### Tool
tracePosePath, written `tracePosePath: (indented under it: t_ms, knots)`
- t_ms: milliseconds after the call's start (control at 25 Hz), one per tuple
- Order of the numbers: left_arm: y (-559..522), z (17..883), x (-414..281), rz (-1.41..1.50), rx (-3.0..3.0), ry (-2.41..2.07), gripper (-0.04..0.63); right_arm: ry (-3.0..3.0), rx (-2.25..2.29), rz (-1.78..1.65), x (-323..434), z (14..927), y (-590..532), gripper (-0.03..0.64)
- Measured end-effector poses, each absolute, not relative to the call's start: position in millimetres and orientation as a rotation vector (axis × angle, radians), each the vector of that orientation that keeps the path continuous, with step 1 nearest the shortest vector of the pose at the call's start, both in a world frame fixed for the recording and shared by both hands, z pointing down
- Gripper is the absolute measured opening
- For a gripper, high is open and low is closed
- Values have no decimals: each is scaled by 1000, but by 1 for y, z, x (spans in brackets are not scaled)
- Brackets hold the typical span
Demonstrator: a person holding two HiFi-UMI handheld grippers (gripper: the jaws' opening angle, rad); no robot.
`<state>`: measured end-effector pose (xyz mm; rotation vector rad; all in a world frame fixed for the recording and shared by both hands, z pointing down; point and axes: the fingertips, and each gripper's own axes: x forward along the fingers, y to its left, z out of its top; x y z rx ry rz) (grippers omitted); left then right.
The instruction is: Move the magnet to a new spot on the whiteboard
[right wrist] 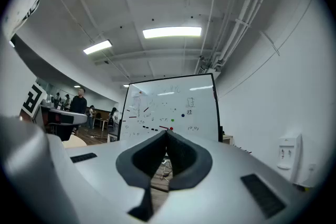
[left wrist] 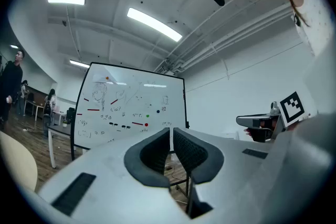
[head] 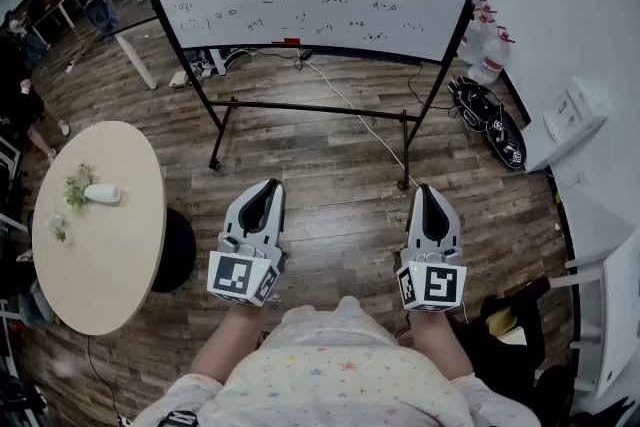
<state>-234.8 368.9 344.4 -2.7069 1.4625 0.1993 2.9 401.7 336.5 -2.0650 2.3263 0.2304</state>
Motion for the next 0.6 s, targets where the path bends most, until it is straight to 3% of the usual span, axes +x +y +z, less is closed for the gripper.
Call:
tracePosePath:
  t_ms: [600]
  knots:
    - [359,341,-188,210,-2695,1473,29,2358,-2010,189,39,338,387,0]
